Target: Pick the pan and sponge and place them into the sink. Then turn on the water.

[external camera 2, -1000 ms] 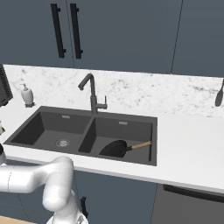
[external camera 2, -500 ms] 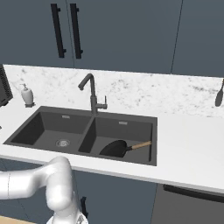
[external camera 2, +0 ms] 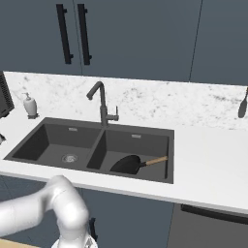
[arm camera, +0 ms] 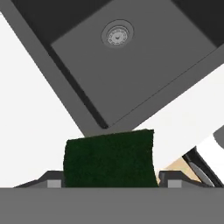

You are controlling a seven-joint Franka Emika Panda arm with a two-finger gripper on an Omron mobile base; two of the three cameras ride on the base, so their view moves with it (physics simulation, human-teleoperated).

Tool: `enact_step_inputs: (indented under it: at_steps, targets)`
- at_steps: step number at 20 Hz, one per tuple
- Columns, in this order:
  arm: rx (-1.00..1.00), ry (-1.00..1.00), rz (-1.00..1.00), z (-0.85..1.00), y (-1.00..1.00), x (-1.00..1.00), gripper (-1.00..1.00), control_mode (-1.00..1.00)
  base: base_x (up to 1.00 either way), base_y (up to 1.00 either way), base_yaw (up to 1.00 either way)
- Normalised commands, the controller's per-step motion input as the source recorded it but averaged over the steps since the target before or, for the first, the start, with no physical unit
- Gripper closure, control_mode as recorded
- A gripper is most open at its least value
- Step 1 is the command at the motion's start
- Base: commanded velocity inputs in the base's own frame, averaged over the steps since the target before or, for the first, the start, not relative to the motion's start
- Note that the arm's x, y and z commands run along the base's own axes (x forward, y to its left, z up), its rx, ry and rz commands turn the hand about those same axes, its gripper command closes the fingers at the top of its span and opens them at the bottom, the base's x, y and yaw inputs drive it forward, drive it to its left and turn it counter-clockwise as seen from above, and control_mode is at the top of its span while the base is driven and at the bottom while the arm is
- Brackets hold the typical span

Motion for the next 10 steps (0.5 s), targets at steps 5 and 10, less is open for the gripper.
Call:
enact_step_inputs:
  at_steps: [5, 10]
  targets:
    - [0.00, -0.06, 0.00, 0.38, -1.00, -0.17, 1.00, -1.00, 0.00, 0.00, 0.00]
    - [0.03, 0.00, 0.00, 0.60, -1.00, -0.01, 1.00, -1.00, 0.00, 0.00, 0.00]
